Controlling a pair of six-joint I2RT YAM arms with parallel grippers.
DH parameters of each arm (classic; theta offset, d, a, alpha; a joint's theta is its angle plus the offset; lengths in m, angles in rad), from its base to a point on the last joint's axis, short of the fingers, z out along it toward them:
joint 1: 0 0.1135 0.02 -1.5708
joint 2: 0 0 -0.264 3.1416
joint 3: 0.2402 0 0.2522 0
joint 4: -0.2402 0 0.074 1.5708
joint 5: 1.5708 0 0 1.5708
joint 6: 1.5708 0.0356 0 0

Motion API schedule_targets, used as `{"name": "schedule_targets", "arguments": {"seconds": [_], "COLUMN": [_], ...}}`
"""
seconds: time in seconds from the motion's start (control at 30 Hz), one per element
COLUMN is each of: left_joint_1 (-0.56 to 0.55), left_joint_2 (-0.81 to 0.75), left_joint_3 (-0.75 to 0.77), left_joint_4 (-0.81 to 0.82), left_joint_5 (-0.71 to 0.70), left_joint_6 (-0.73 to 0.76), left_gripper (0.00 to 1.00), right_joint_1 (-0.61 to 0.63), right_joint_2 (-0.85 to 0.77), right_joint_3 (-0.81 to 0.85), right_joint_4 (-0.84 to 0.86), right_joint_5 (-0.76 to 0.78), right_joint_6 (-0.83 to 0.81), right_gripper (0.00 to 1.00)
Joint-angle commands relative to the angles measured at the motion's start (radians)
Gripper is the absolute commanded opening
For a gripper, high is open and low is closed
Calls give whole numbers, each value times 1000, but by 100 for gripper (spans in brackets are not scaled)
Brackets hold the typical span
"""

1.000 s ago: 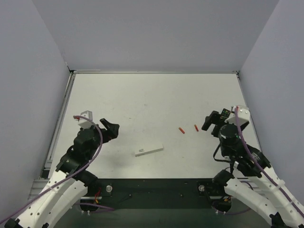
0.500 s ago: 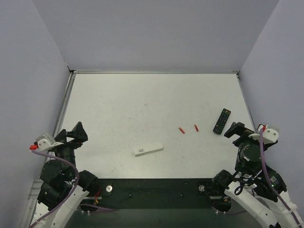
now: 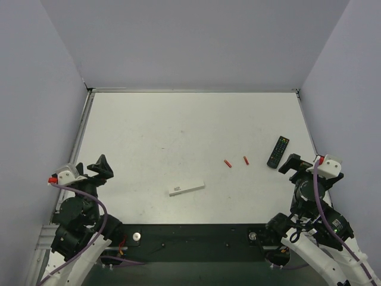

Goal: Load the batteries into the remote control
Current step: Reset both arms

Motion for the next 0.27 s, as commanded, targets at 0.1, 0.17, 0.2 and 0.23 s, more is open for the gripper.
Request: {"name": "schedule_targets", "arguments": {"seconds": [0.1, 0.17, 0.2, 0.23], "left_joint_1": [14, 14, 14, 14], "left_joint_2": [-78, -80, -80, -80], "left_joint_3": [2, -4, -3, 3], "left_joint_4": [44, 56, 53, 43], "left_joint_5": [50, 56, 59, 62], "left_joint_6": [50, 55, 56, 49], "left_gripper": [95, 95, 95, 95], "right_joint_1": [-4, -2, -2, -2], "right_joint_2": [-13, -21, -22, -28], "right_joint_3": [-8, -11, -14, -19], "right_joint_4": [45, 46, 46, 46], "right_joint_5": [30, 33, 32, 26], "right_joint_6": [-21, -15, -12, -11], "right_gripper": [100, 100, 100, 100]}}
